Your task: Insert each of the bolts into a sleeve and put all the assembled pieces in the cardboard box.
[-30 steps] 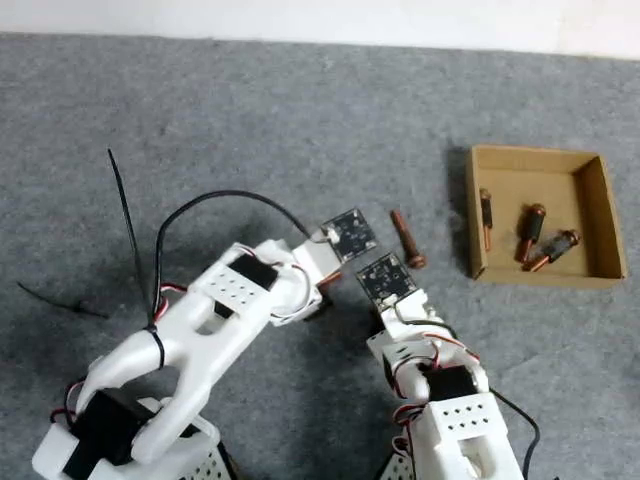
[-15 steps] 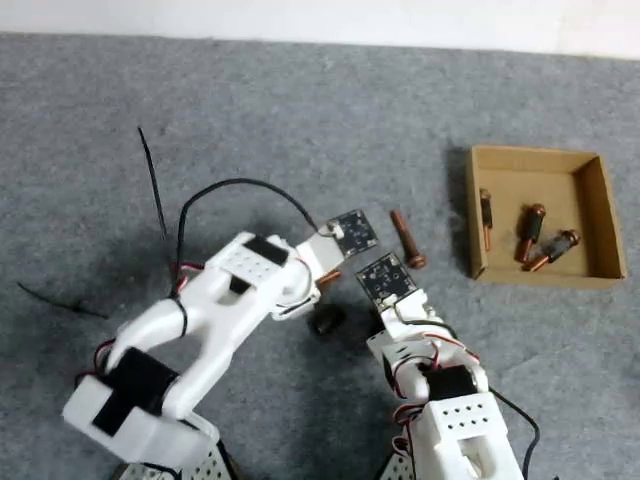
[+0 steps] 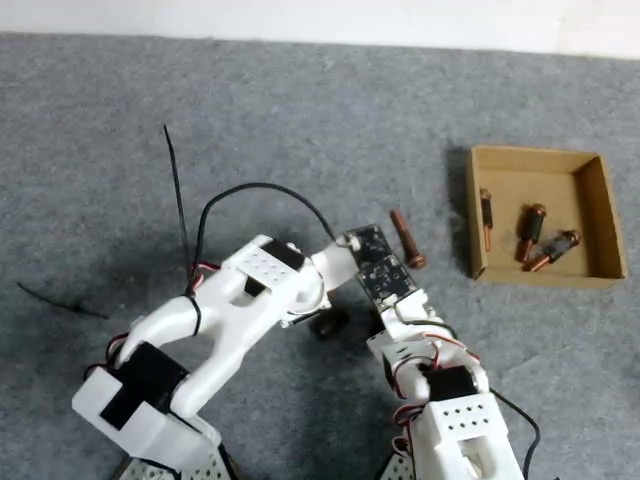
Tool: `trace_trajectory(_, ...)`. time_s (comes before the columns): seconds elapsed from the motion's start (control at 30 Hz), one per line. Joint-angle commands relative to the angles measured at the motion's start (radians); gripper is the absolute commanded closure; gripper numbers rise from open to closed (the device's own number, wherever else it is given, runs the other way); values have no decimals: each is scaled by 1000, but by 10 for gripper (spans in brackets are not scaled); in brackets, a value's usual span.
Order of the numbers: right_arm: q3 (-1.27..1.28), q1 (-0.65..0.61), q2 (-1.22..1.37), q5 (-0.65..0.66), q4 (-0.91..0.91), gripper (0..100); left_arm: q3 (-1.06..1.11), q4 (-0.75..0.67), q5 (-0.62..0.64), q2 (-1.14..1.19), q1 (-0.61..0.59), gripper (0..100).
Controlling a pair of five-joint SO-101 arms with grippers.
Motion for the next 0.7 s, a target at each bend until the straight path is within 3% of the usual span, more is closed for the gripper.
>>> trace_trajectory(0.0, -8, 10, -16, -5, -1, 994, -10, 5, -2, -4, -24, 995)
trace_trajectory(0.17, -8, 12, -16, -5, -2, 994, -15, 6, -14, -117, -150, 995)
trace_trajectory(0.2, -8, 12, -16, -5, -2, 994, -15, 28, -77, -160, -170, 995)
trace_trajectory(0.3, -8, 12, -16, -5, -2, 994, -28, 264, -519, -269, -208, 995)
trace_trajectory(0.4, -8, 10, -16, -5, -2, 994, -91, 505, -778, -305, -318, 995)
trace_trajectory(0.53, -8, 8, -16, -5, -2, 994, -176, 546, -882, -300, -493, 995)
trace_trajectory(0.67, -8, 8, -16, -5, -2, 994, -257, 546, -919, -188, -575, 994)
